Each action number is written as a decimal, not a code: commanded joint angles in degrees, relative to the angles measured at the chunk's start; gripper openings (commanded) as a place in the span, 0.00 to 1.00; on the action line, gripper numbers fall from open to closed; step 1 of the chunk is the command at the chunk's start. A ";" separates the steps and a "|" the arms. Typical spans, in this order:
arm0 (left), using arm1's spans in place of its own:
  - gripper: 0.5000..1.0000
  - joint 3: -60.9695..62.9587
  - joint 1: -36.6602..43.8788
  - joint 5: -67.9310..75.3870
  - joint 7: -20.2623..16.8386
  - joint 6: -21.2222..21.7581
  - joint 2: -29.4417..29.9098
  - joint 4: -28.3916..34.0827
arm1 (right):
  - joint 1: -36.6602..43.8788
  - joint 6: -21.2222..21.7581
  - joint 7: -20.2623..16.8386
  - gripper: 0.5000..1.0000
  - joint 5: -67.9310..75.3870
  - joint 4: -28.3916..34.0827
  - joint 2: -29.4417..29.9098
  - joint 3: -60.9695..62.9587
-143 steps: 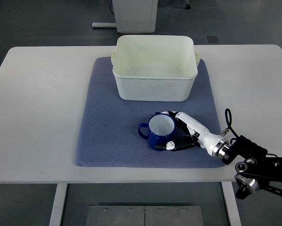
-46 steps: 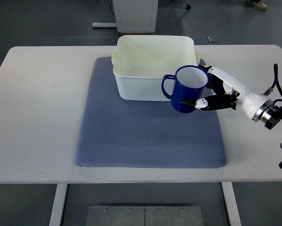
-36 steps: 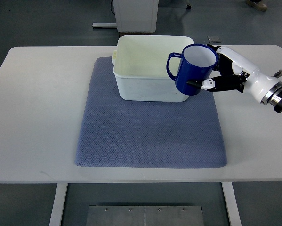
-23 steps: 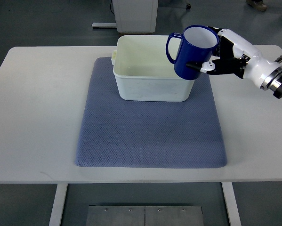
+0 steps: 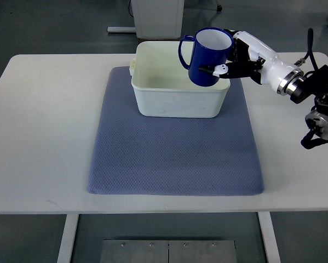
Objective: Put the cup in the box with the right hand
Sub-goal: 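Lower the mug into the cream box and open the right hand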
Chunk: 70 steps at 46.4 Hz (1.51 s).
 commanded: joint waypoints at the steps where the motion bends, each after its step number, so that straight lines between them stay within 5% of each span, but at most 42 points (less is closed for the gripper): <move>1: 1.00 -0.07 0.03 0.00 0.00 0.00 0.00 0.00 | 0.33 0.00 -0.18 0.00 0.62 -1.54 1.90 -0.20; 41: 1.00 0.02 0.03 0.00 0.00 0.00 0.00 0.00 | 0.33 0.08 -0.89 0.00 2.99 -25.88 20.27 -2.93; 70: 1.00 0.02 0.03 0.00 0.00 0.00 0.00 0.00 | -1.34 4.30 -0.89 0.00 2.99 -38.45 27.48 -4.07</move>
